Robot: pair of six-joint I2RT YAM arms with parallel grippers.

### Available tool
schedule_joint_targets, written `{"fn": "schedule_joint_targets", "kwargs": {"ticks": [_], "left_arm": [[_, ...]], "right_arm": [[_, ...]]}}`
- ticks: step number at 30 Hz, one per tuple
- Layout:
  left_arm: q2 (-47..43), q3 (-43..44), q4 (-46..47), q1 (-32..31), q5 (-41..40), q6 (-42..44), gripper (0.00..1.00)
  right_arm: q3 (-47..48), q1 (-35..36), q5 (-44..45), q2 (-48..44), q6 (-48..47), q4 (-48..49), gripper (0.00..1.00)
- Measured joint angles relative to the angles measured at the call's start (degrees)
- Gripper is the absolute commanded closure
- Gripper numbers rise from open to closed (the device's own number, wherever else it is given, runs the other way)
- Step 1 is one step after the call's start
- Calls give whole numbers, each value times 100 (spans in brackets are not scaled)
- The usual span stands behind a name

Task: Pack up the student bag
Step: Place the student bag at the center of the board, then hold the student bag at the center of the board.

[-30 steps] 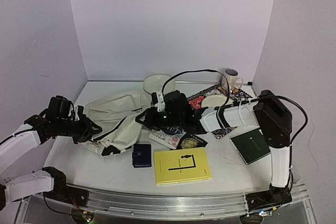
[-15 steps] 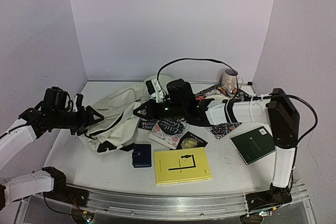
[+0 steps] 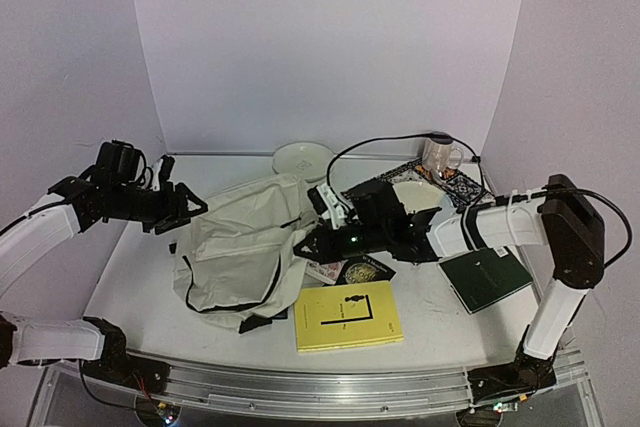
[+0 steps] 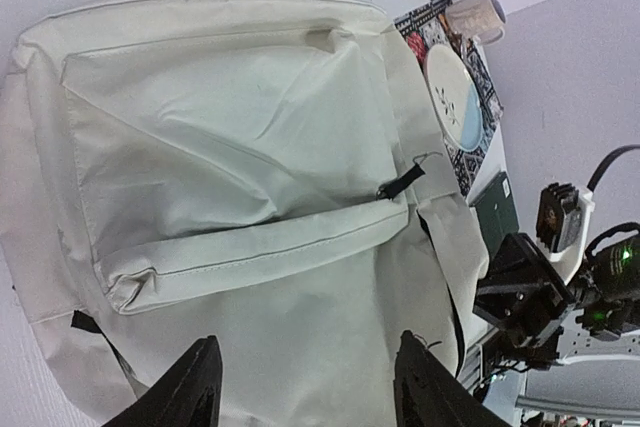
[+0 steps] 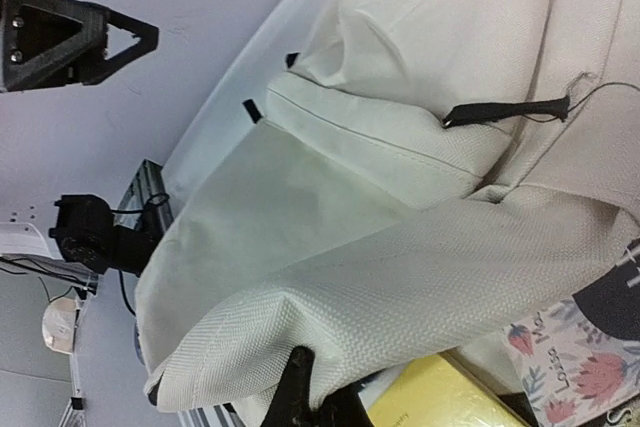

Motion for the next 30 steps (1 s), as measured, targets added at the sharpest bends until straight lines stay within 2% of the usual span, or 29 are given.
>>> {"fn": "schedule_joint_targets", "kwargs": {"ticks": [4,8,12,15,17,22,24,27,30], "left_arm": [[259,-136,217,-99,311,-38,52],[387,-595,660,-626,387,-243,56],[704,-925,902,-1202,349,-409,63],[847,-1128,1048,-1470,197,-543,63],[902,-1274,1143,-1627,112,-628,64],[1135,-1634,1408,-2025,-166,-831,63],[1210,-1696,1471,-2148,-288,-895,60],[1249,-1702,1528,-2274,-444,-930,54],[1244,-1696,1570,-2320,-585,-944,47]], "right_arm": [[-211,-46,161,0,-36,1,98],[-274,-44,244,2,-43,13,93],[-289,-44,350,2,-89,-4,76],[-289,-46,493,1,-174,-98,55],[-286,-49,620,-6,-246,-248,45],[-237,-150,904,-136,-434,-656,28],[-175,-265,962,-213,-451,-737,22],[-24,-498,992,-245,-430,-755,15],[163,-720,998,-241,-396,-784,14]]}}
